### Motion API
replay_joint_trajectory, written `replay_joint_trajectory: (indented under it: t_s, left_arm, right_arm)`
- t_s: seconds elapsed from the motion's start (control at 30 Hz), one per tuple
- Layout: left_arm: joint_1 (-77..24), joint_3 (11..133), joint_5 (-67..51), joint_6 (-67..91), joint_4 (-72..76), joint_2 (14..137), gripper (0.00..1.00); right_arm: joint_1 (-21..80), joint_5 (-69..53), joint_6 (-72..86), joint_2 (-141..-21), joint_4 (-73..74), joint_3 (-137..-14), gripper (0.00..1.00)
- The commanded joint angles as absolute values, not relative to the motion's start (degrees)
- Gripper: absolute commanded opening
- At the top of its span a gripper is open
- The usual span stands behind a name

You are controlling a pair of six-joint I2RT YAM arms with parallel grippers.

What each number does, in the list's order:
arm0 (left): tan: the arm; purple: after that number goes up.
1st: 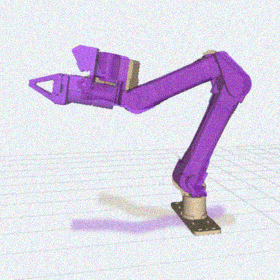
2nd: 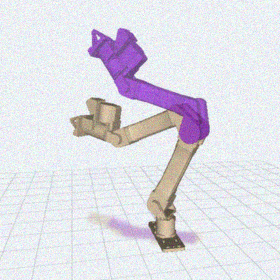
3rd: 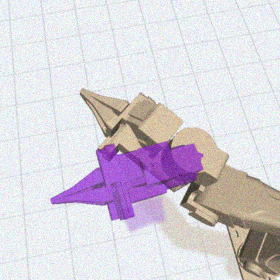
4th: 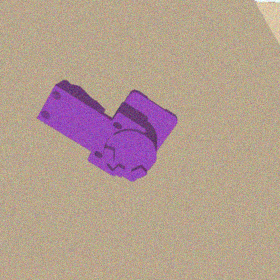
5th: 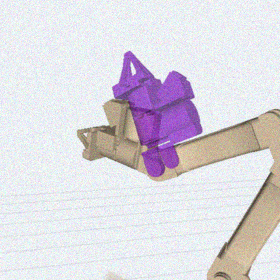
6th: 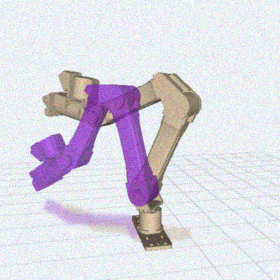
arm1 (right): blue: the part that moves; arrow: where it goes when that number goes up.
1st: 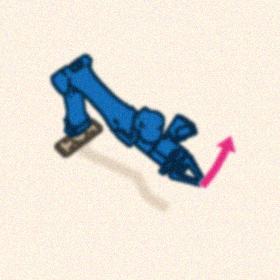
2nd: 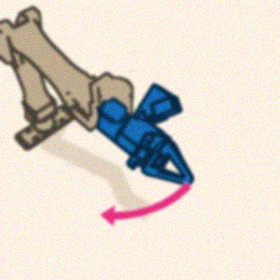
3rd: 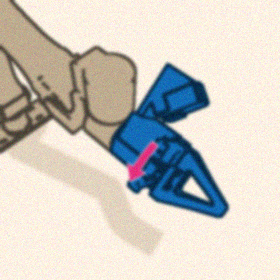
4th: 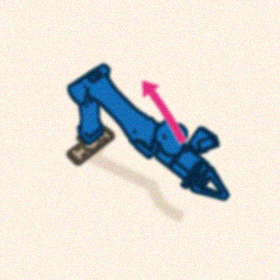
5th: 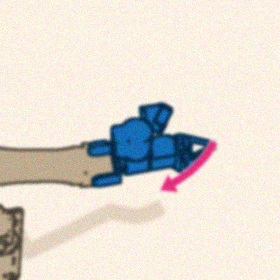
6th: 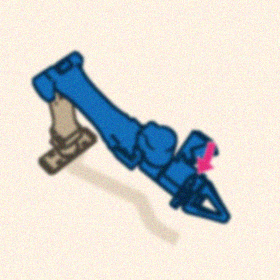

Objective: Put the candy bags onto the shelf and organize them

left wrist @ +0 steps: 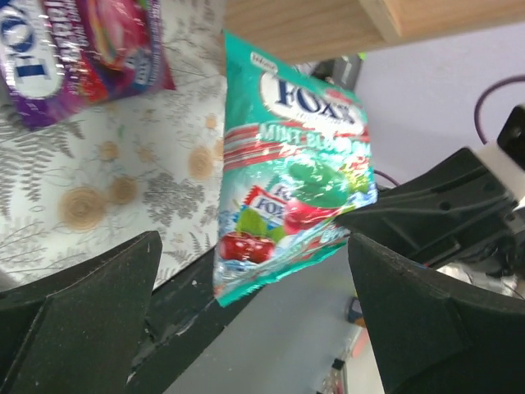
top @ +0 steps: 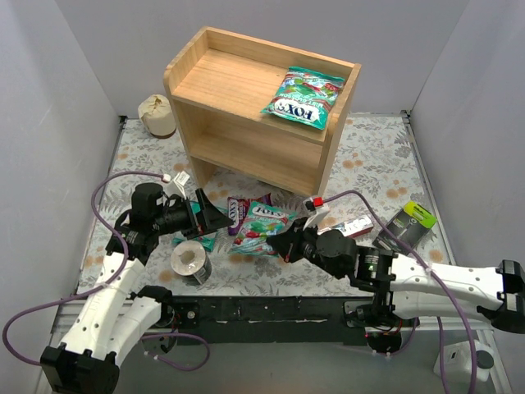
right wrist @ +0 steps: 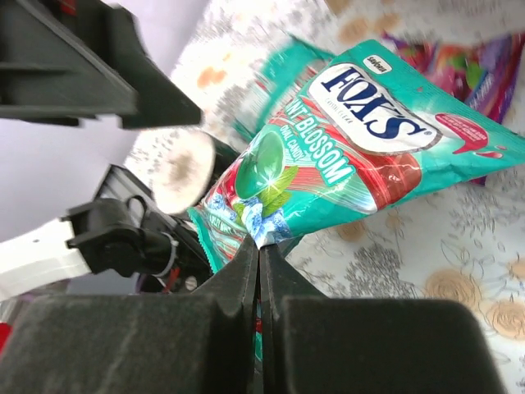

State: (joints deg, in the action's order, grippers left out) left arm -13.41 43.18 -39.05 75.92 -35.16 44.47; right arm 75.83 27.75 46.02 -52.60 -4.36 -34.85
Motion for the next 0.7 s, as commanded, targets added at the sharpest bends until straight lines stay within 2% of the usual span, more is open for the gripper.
replay_joint_trajectory:
  t_s: [0.0,0.13,0.57,0.67]
  left_arm:
    - [-13.6,40.6,-46.6,78.0,-31.2,43.1,0.98]
    - [-13.8,38.3,-51.4,84.1,-25.5,42.3,0.98]
    - [-14.7,36.8,-53.7,91.8,-16.0,42.0,0.98]
    - [-14.9,36.5,-55.7,92.7,-14.4,42.1,0.82]
  right_arm:
    - [75.9,27.5,41.2,-48.3,-9.0,-38.5,0.01]
    - [75.9,25.0,39.7,-47.3,-12.9,-38.5,0.01]
    - [76.0,16.4,37.3,-52.6,-26.5,-39.2,0.01]
    - [75.9,16.6,36.9,-53.2,-27.5,-39.3,0.01]
